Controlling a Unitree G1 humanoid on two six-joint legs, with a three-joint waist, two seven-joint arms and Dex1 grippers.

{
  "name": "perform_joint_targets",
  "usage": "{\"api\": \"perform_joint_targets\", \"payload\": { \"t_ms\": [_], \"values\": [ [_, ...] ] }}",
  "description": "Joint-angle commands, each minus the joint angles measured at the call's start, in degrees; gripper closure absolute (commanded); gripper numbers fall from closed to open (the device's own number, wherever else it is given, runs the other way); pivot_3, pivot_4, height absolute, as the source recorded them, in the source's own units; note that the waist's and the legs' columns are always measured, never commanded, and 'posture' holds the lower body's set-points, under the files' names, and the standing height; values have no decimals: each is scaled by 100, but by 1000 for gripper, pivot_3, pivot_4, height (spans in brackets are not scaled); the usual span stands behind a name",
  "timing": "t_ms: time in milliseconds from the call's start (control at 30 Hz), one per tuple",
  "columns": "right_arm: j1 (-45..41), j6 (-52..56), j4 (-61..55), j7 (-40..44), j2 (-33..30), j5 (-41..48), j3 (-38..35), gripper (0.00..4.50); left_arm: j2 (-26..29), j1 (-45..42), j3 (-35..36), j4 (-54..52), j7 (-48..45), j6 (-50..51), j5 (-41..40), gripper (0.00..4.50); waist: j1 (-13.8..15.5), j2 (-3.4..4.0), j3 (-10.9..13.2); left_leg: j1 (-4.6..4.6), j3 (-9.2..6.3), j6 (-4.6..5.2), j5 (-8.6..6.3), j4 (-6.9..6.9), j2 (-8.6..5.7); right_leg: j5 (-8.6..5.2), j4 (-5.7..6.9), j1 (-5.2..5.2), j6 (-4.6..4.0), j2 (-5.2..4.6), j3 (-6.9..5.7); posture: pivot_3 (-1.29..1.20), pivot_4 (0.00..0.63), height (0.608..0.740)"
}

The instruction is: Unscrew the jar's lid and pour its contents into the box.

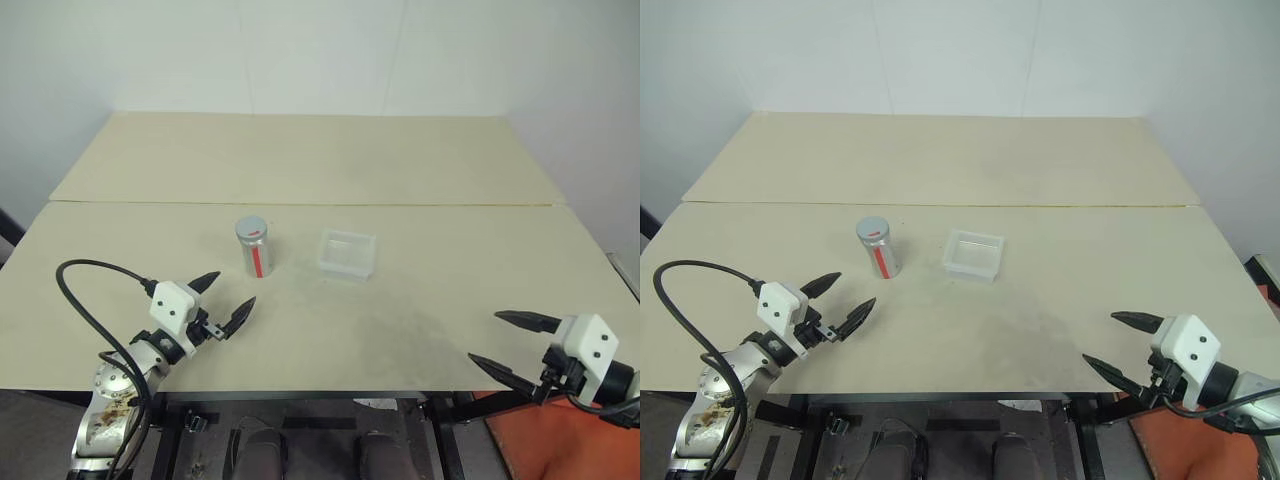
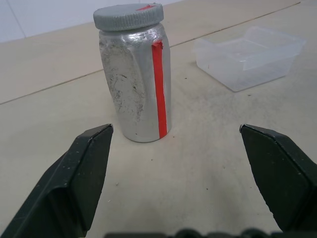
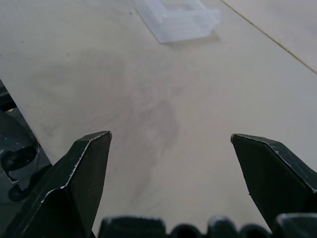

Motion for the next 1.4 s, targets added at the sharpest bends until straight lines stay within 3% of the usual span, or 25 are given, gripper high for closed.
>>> {"api": "perform_joint_targets", "payload": {
  "t_ms": [33, 467, 767, 967, 1400],
  "values": [
    [-85, -170, 8, 29, -93, -18, -44, 0, -43, -21, -40, -62, 64, -195, 81, 38, 3, 0, 0, 0, 0, 0, 0, 0, 0, 0, 0, 0, 0, 0, 0, 0, 150, 740],
    [-360, -182, 133, 52, -98, -58, 121, 0, -362, -19, -124, -240, 612, -396, 454, 38, 4, 0, 0, 0, -1, 0, 0, 1, -1, 0, 2, 0, 0, 0, 0, 0, 150, 740],
    [-971, 121, -438, -667, 219, 11, 626, 0, -1745, -85, -752, -465, 2399, -430, 1618, 38, 13, -1, 0, -3, -6, 0, 0, 10, -6, 7, 2, 4, 11, 0, 1, 0, 150, 740],
    [-1301, 352, -813, -958, 305, 22, 973, 0, -2386, -387, -871, -351, 3119, 108, 1762, 38, 21, -1, 0, -7, -10, 0, 0, 16, -10, 8, 3, 4, 13, 0, 2, 0, 150, 740],
    [-1351, 311, -766, -1031, 280, -32, 1102, 0, -2660, -1141, -1209, 719, 3497, -262, 2112, 38, 75, -1, 0, -10, -11, 1, 0, 25, -13, 11, 2, 3, 17, 2, 0, 0, 150, 740]
  ]
}}
